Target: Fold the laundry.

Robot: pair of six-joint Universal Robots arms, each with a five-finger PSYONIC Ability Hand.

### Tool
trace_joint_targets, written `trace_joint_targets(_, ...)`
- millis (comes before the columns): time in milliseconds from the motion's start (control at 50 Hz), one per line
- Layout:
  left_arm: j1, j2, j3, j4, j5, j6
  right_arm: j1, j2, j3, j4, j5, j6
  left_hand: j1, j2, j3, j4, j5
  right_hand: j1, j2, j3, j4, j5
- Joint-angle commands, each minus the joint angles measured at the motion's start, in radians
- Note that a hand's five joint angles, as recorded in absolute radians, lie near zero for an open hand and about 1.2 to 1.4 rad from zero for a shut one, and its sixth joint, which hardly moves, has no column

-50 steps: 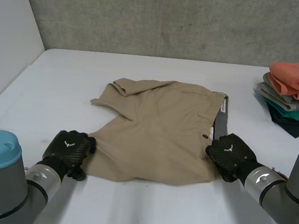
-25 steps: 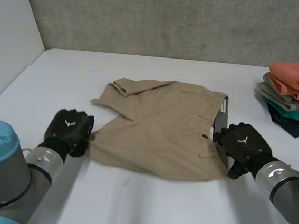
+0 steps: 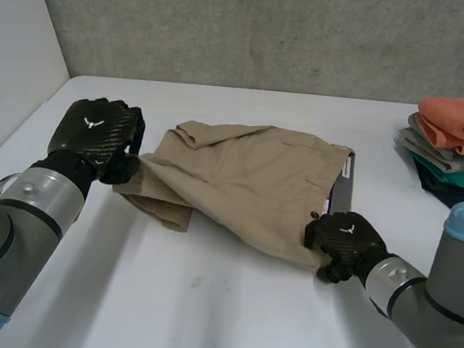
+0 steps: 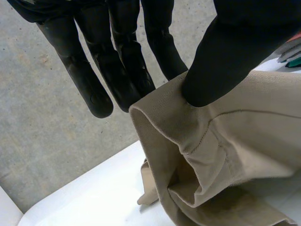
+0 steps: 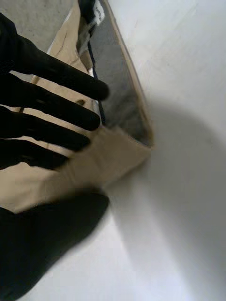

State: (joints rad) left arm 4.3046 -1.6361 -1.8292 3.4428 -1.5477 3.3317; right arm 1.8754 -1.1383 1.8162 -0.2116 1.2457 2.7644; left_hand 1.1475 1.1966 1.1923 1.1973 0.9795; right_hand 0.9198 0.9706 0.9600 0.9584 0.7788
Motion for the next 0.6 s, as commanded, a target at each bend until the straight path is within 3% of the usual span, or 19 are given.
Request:
trace_joint_targets(20,-0.005,0.015,-0.016,-0.057,0.003,0.005,-0.005,-0.024,-0.003,-0.129,0.093,-0.012,0.249,0.2,0.204,0.199,0.242,0.476,0.426,0.436,0.438,0.443)
trace_joint_targets(100,-0.006,0.067,-0.022,-0.17,0.009,0.006,-0.01,-0.171,0.005,-0.072,0.12,-0.041,0.249,0.2,0.204,0.199,0.242,0.476,0.426,0.436,0.438,0.443)
trace_joint_targets(220,-0.006,0.165,-0.027,-0.397,0.058,0.057,-0.015,-0.307,-0.003,0.139,0.092,-0.163,0.249,0.2,0.204,0.199,0.242,0.476,0.426,0.436,0.438,0.443)
trace_joint_targets(400,-0.016,0.306,-0.048,-0.665,0.1,0.235,-0.097,-0.491,-0.018,0.537,0.092,-0.512,0.249,0.2,0.204,0.199,0.242,0.476,0.426,0.436,0.438,0.443)
trace_joint_targets(500,-0.026,0.312,-0.059,-0.659,0.1,0.249,-0.096,-0.544,-0.041,0.615,0.089,-0.532,0.249,0.2,0.204,0.199,0.242,0.476,0.426,0.436,0.438,0.443)
trace_joint_targets(580,-0.026,0.194,-0.061,-0.53,0.1,0.252,-0.104,-0.52,-0.044,0.612,0.086,-0.532,0.249,0.2,0.204,0.199,0.242,0.476,0.426,0.436,0.438,0.443)
trace_joint_targets(600,-0.026,0.15,-0.058,-0.492,0.097,0.253,-0.104,-0.458,-0.055,0.6,0.089,-0.531,0.249,0.2,0.204,0.199,0.242,0.476,0.426,0.436,0.438,0.443)
